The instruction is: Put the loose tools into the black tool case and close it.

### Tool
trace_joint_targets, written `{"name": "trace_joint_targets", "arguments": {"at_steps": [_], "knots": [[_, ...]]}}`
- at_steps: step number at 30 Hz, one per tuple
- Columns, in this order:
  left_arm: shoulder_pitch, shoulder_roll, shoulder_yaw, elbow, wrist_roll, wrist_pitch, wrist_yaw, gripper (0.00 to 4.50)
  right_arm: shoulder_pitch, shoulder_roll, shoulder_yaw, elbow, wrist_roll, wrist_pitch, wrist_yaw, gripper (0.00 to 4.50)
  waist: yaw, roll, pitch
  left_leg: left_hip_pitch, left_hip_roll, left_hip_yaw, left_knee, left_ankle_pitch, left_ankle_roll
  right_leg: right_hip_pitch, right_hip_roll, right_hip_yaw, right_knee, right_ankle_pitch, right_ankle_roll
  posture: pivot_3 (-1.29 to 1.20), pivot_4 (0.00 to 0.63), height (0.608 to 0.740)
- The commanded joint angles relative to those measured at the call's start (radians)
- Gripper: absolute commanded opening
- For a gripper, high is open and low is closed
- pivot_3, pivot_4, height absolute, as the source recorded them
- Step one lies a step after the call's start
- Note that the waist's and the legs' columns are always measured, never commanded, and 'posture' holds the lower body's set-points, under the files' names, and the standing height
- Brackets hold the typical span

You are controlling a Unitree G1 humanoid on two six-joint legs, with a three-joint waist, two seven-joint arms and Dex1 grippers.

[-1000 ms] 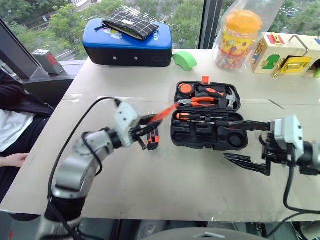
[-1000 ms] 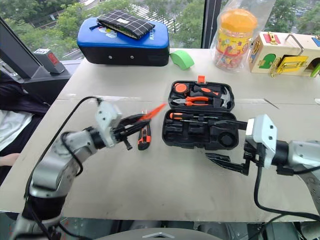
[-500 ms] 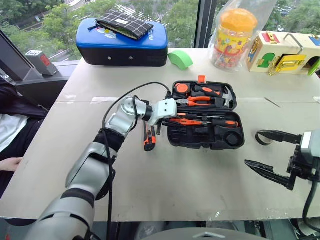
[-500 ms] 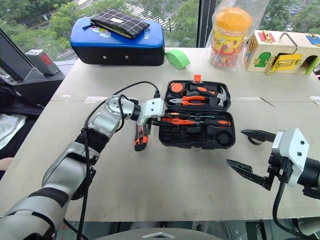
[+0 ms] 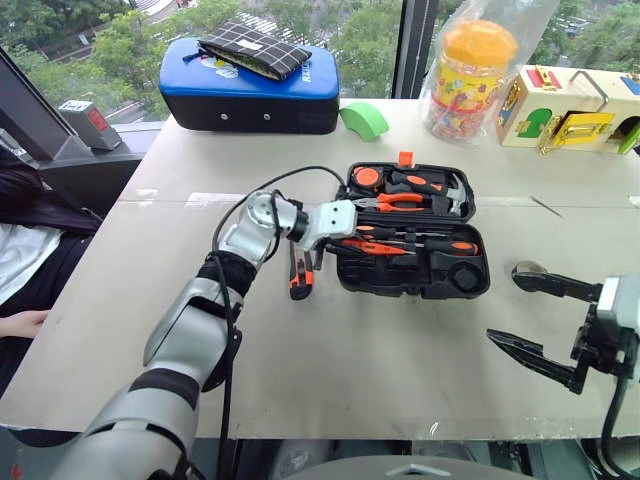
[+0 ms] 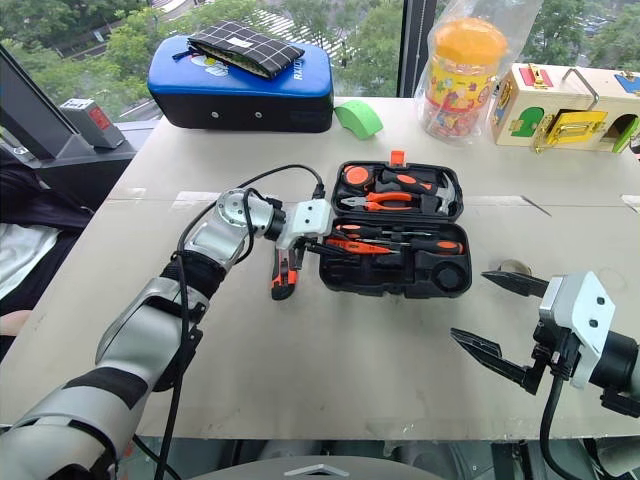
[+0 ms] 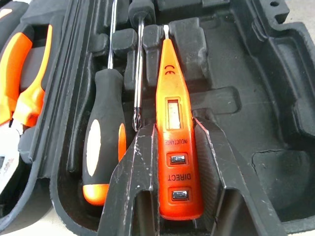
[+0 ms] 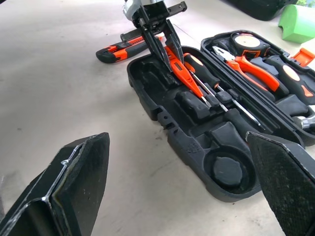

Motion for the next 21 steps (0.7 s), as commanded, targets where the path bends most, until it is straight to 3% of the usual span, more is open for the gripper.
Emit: {"name": "trace_joint_targets", "arguments": {"at_steps": [1,3,5,6,8,10,11,13,16,18,21], "knots": [[0.009,-0.004,-0.032,-0.024,0.039,0.031,-0.04,0.44,-0.011,-0.005,-0.018,-0.014,0.001,-0.021,-0.012,4.5,0.001,0.0,0.0,0.0,0.0,0.0,0.0,0.0,0.0,0.0,0.0,0.0,0.0,0.0,0.0,0.0,0.15,0.74],[0.004,-0.01,-0.02,-0.026,0.034,0.033,-0.028,1.45,-0.014,-0.007,-0.017,-0.011,0.001,-0.022,-0.014,4.5,0.001,0.0,0.0,0.0,0.0,0.0,0.0,0.0,0.0,0.0,0.0,0.0,0.001,0.0,0.0,0.0,0.15,0.74],[0.001,-0.011,0.01,-0.052,0.002,0.059,-0.032,2.03,-0.012,-0.006,-0.015,-0.01,-0.004,-0.027,-0.014,4.5,0.001,0.0,0.0,0.001,0.0,0.0,0.0,0.0,0.0,0.0,0.0,0.0,0.001,0.0,0.0,0.0,0.15,0.74],[0.001,-0.008,0.026,-0.069,-0.017,0.079,-0.04,2.75,-0.011,-0.005,-0.015,-0.01,-0.005,-0.028,-0.014,4.5,0.0,0.0,0.0,0.001,0.0,0.0,0.0,0.0,0.0,0.0,0.0,0.0,0.001,0.0,0.0,0.0,0.15,0.74],[0.008,0.007,0.054,-0.118,-0.061,0.122,-0.083,3.36,-0.01,-0.002,-0.015,-0.011,-0.005,-0.029,-0.017,4.5,-0.001,0.0,0.0,0.001,0.0,0.001,0.0,0.0,0.0,0.0,0.0,0.001,0.002,0.0,0.0,0.0,0.15,0.74],[0.016,0.021,0.088,-0.177,-0.109,0.221,-0.103,3.36,-0.009,0.001,-0.013,-0.009,-0.01,-0.033,-0.016,4.5,-0.002,0.0,0.0,0.001,0.0,0.0,0.0,0.0,0.0,0.0,0.0,0.001,0.002,0.0,0.0,0.0,0.15,0.74],[0.024,0.029,0.102,-0.207,-0.13,0.267,-0.111,3.2,-0.01,0.002,-0.009,-0.007,-0.014,-0.036,-0.018,4.5,-0.003,0.0,0.0,0.001,0.001,0.0,0.0,0.0,0.0,0.0,0.001,0.001,0.002,0.0,0.0,0.0,0.15,0.74],[0.042,0.038,0.129,-0.257,-0.154,0.338,-0.093,2.46,-0.017,0.005,0.003,-0.004,-0.021,-0.04,-0.024,4.5,-0.004,0.0,0.0,0.001,0.001,0.0,0.0,0.0,0.0,0.0,0.001,0.001,0.003,0.0,0.0,0.0,0.15,0.74],[0.089,0.036,0.152,-0.333,-0.17,0.43,-0.035,0.84,-0.029,0.009,0.027,0.0,-0.031,-0.047,-0.036,4.5,-0.003,0.0,0.0,0.002,0.002,0.001,0.0,0.0,0.0,0.0,0.001,0.002,0.004,0.0,0.0,0.0,0.15,0.74],[0.122,0.032,0.157,-0.379,-0.175,0.47,-0.008,0.04,-0.035,0.01,0.036,0.001,-0.035,-0.05,-0.041,4.5,-0.001,0.0,0.0,0.003,0.002,0.001,0.001,0.0,0.0,0.0,0.001,0.002,0.004,0.0,0.0,0.0,0.15,0.74],[0.164,0.036,0.157,-0.425,-0.176,0.499,0.019,0.04,-0.039,0.011,0.043,0.001,-0.04,-0.052,-0.045,4.5,0.001,0.0,0.0,0.003,0.002,0.001,0.0,0.0,0.0,0.001,0.001,0.003,0.004,0.0,0.0,0.0,0.15,0.74]]}}
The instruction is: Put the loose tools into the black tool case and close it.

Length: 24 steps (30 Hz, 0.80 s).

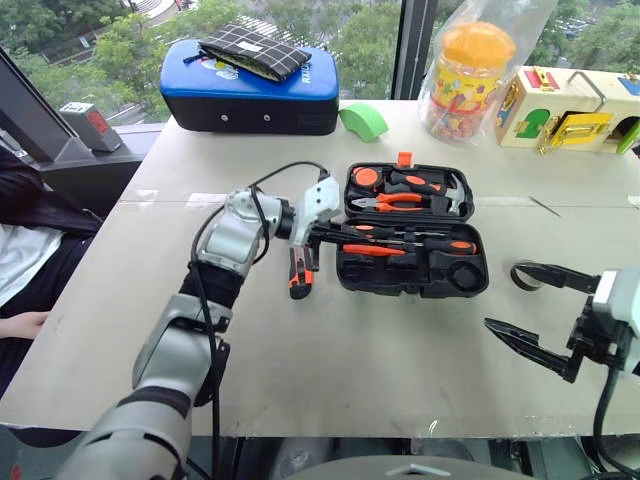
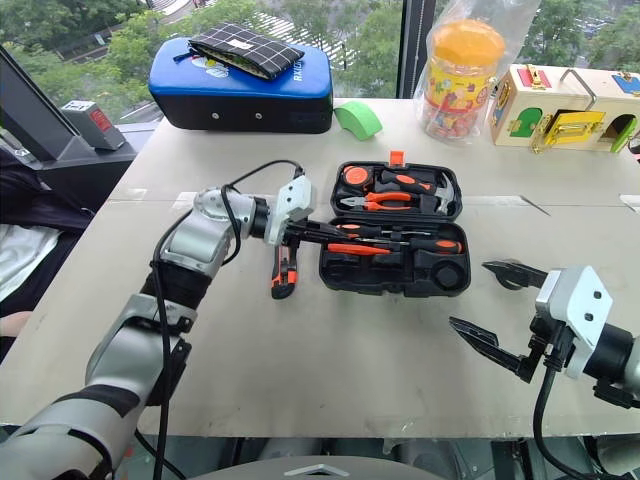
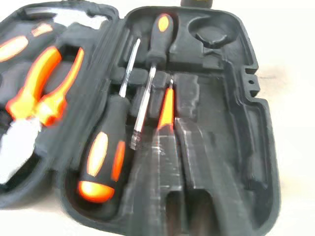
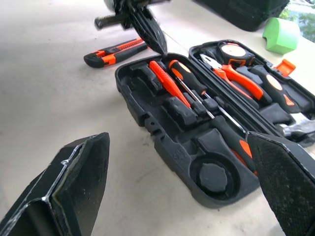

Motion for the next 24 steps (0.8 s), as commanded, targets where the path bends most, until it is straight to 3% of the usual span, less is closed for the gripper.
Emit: {"name": "trace_joint_targets", "arguments": {"at_steps": [1,10,15,18,20,24], "knots": [[0.027,0.012,0.012,-0.075,-0.005,0.014,0.035,0.04,-0.008,0.004,-0.006,-0.012,-0.004,-0.022,-0.014,4.5,0.0,0.0,0.0,0.0,0.0,0.0,0.0,0.0,0.0,0.0,0.0,0.0,0.0,0.0,0.0,0.0,0.15,0.74],[0.002,-0.042,-0.029,0.109,0.115,-0.095,0.209,0.04,0.0,0.008,-0.002,-0.024,-0.011,-0.019,-0.03,4.5,0.003,0.0,0.0,0.001,0.0,0.001,0.0,0.0,-0.001,0.001,-0.001,0.001,0.0,0.0,0.0,0.0,0.15,0.74],[-0.021,-0.062,-0.027,0.165,0.127,-0.132,0.221,0.04,0.017,0.011,-0.014,-0.034,-0.01,-0.018,-0.035,4.5,0.0,0.0,0.0,0.003,0.0,0.003,-0.001,0.0,0.0,0.001,0.0,0.003,0.001,0.0,0.0,0.0,0.15,0.74],[-0.021,-0.081,-0.003,0.164,0.093,-0.131,0.199,0.04,0.023,0.012,-0.013,-0.042,-0.008,-0.017,-0.042,4.5,0.001,0.0,0.0,0.003,0.0,0.004,-0.001,0.0,0.0,0.0,0.0,0.003,0.001,0.0,0.0,0.0,0.15,0.74],[-0.017,-0.1,0.052,0.109,-0.002,-0.049,0.157,0.04,0.03,0.015,-0.017,-0.05,-0.005,-0.016,-0.046,4.5,0.002,0.0,0.0,0.003,0.0,0.004,-0.001,0.0,0.0,0.0,0.0,0.003,0.001,0.0,0.0,0.0,0.15,0.74],[0.023,-0.056,0.054,-0.03,-0.079,0.068,0.054,0.04,0.041,0.023,-0.027,-0.058,0.007,-0.013,-0.052,4.5,-0.001,-0.001,0.0,0.002,0.0,0.003,-0.001,0.0,-0.001,0.0,0.0,0.003,0.001,0.0,0.0,0.0,0.15,0.74]]}}
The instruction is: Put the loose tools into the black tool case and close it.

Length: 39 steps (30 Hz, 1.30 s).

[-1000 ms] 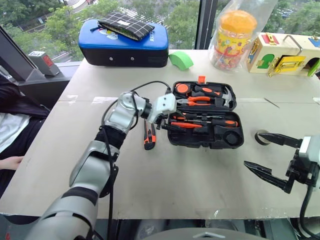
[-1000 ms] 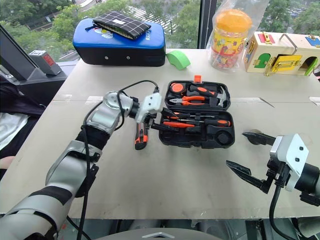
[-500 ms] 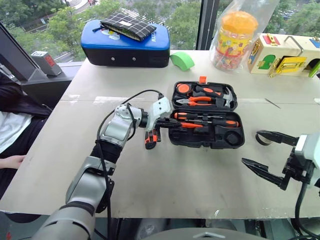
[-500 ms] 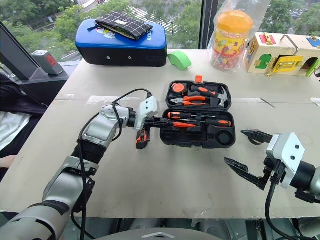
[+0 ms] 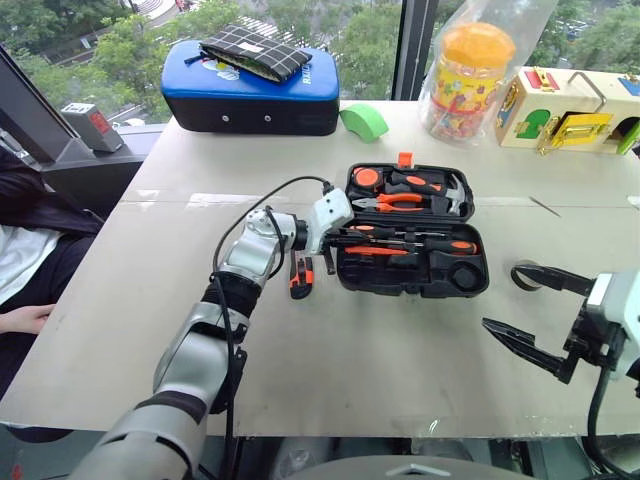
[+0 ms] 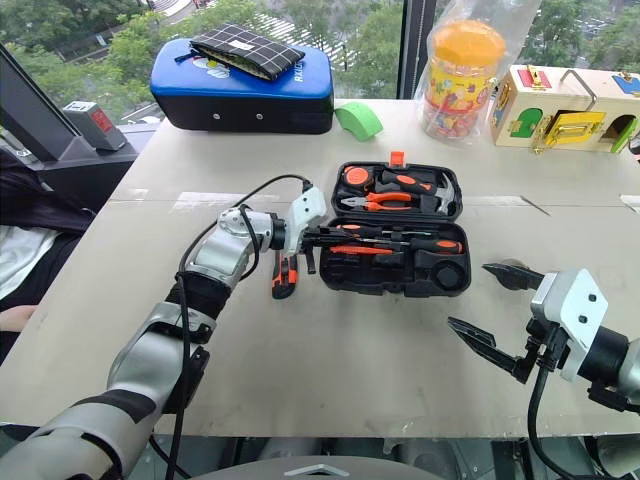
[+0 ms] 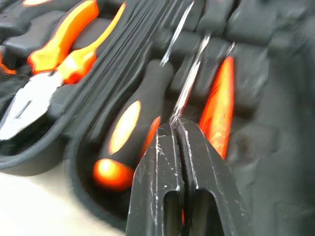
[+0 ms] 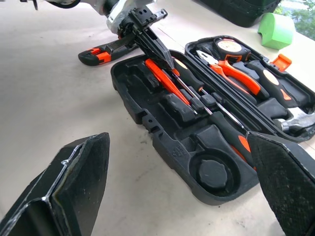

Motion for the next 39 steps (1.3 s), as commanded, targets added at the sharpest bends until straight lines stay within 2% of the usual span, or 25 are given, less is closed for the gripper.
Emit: {"name": "trace_joint_targets", "arguments": {"at_steps": [1,5,9,13,20,28,36,39], "knots": [[0.019,0.036,0.008,-0.119,-0.047,0.051,-0.059,0.04,0.001,0.005,-0.025,-0.029,0.014,-0.012,-0.013,4.5,-0.001,0.0,0.0,0.0,0.0,0.0,0.0,0.0,0.0,0.0,0.0,0.0,0.0,0.0,0.0,0.0,0.15,0.74],[0.027,0.041,-0.03,-0.112,-0.003,0.026,-0.04,0.04,-0.008,0.003,-0.008,-0.03,0.02,-0.013,-0.018,4.5,0.001,0.0,0.0,0.002,0.0,0.001,0.0,0.0,0.0,0.001,0.0,0.002,0.001,0.0,0.0,0.0,0.15,0.74],[0.01,0.039,-0.087,-0.021,0.104,-0.107,0.018,0.04,-0.012,-0.003,-0.011,-0.027,0.023,-0.012,-0.016,4.5,0.003,0.0,0.0,0.002,-0.001,0.001,0.0,0.0,0.0,0.001,0.0,0.002,0.0,0.0,0.0,0.0,0.15,0.74],[-0.027,0.015,-0.09,0.063,0.137,-0.162,0.069,0.04,-0.012,-0.006,-0.017,-0.028,0.027,-0.009,-0.016,4.5,0.005,0.0,0.0,0.002,0.0,0.001,0.0,0.0,0.0,0.001,0.0,0.001,0.0,0.0,0.0,0.0,0.15,0.74],[-0.077,-0.017,-0.047,0.143,0.105,-0.1,0.084,0.04,0.002,-0.005,-0.024,-0.035,0.027,-0.008,-0.019,4.5,0.002,0.0,0.0,0.003,-0.001,0.001,0.001,0.0,0.0,0.003,0.0,0.002,0.001,0.0,0.0,0.0,0.15,0.74],[-0.095,-0.038,0.005,0.101,0.02,0.09,0.057,0.04,-0.002,-0.005,-0.013,-0.035,0.024,-0.01,-0.022,4.5,0.002,0.0,0.0,0.003,-0.001,0.0,0.001,0.0,0.0,0.003,0.0,0.001,0.001,0.0,0.0,0.0,0.15,0.74],[-0.093,-0.047,0.009,0.091,0.03,0.087,0.098,0.04,-0.005,-0.002,-0.001,-0.036,0.018,-0.014,-0.024,4.5,0.003,0.0,0.0,0.003,-0.001,0.0,0.001,0.0,0.0,0.003,0.0,0.001,0.001,0.0,0.0,0.0,0.15,0.74],[-0.089,-0.058,0.027,0.06,-0.011,0.112,0.075,0.04,-0.004,-0.003,-0.001,-0.036,0.017,-0.014,-0.022,4.5,0.003,0.0,0.0,0.003,-0.001,0.001,0.001,0.0,0.0,0.003,0.0,0.001,0.001,0.0,0.0,0.0,0.15,0.74]]}}
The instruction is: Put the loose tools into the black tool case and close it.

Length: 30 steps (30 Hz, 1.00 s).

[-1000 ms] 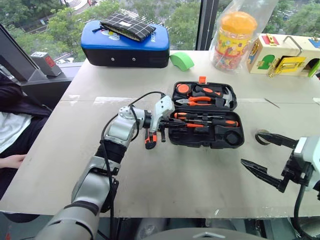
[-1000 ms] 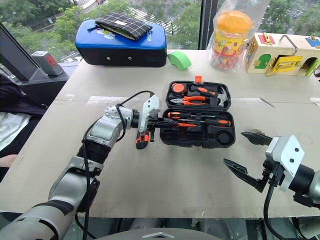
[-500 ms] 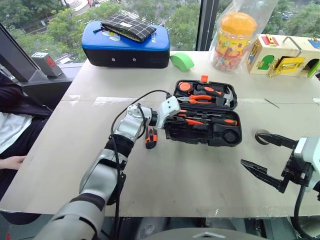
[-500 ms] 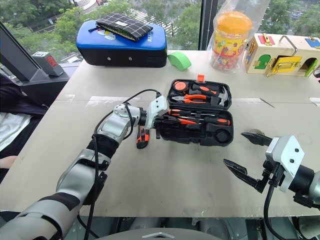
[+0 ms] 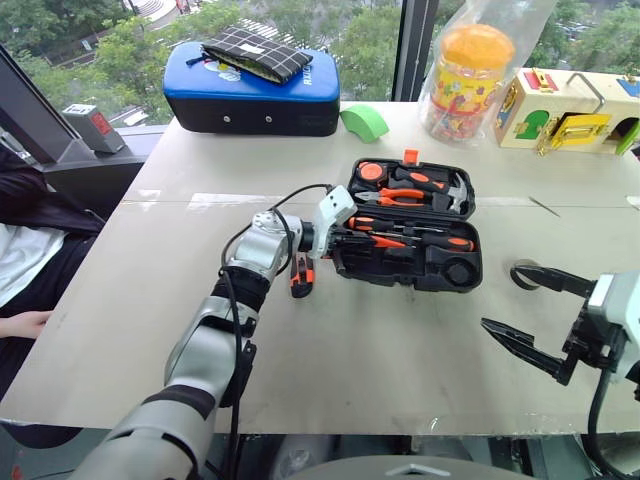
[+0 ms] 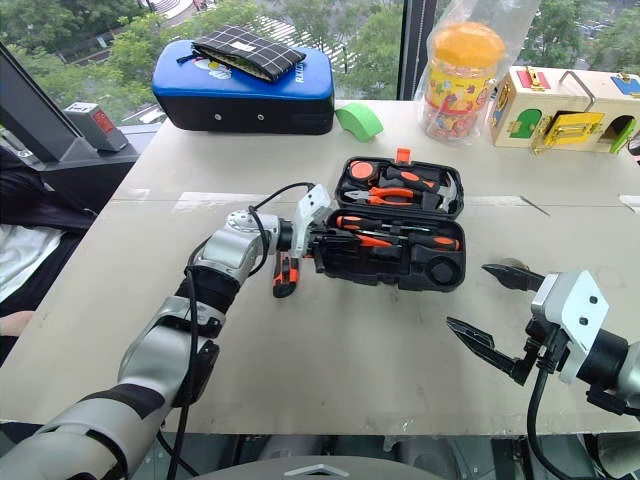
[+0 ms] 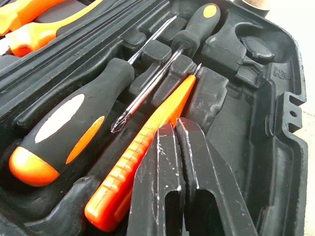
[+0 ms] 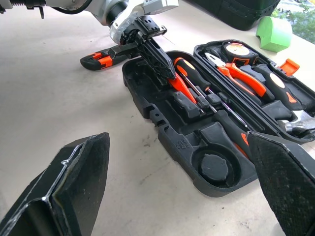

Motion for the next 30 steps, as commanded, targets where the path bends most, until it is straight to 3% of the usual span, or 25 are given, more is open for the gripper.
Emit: {"name": "trace_joint_targets", "arguments": {"at_steps": [1,15,24,26,30], "knots": [[-0.02,-0.009,0.042,-0.07,-0.046,0.024,0.002,0.04,-0.003,-0.004,-0.004,-0.033,0.004,-0.016,-0.003,4.5,0.0,0.0,0.0,0.0,0.0,0.0,0.0,0.0,0.0,0.0,0.0,0.0,0.0,0.0,0.0,0.0,0.15,0.74],[-0.023,-0.011,-0.041,0.025,0.098,-0.042,0.119,0.04,-0.011,-0.008,0.003,-0.026,0.003,-0.012,0.0,4.5,0.0,0.0,0.0,0.0,0.0,0.001,-0.001,0.0,0.0,-0.001,0.0,0.001,-0.001,0.0,0.0,0.0,0.15,0.74],[-0.007,0.002,-0.076,0.034,0.145,-0.126,0.101,0.04,-0.025,-0.008,0.022,-0.019,-0.002,-0.015,-0.002,4.5,-0.001,0.0,0.0,0.0,0.0,0.001,-0.001,0.0,0.0,-0.001,0.0,0.001,-0.001,0.0,0.0,0.0,0.15,0.74],[-0.004,0.0,-0.053,0.024,0.13,-0.14,0.11,0.04,-0.034,-0.007,0.034,-0.014,-0.005,-0.018,-0.002,4.5,-0.002,0.0,0.0,0.0,0.0,0.001,-0.001,0.0,0.0,-0.001,0.0,0.001,-0.001,0.0,0.0,0.0,0.15,0.74],[-0.005,-0.017,0.106,-0.083,-0.029,-0.074,0.131,0.04,-0.053,-0.008,0.054,-0.001,-0.01,-0.025,0.004,4.5,-0.002,0.0,0.0,0.0,0.0,0.001,-0.001,0.0,0.0,-0.001,0.0,0.001,0.0,0.0,0.0,0.0,0.15,0.74]]}}
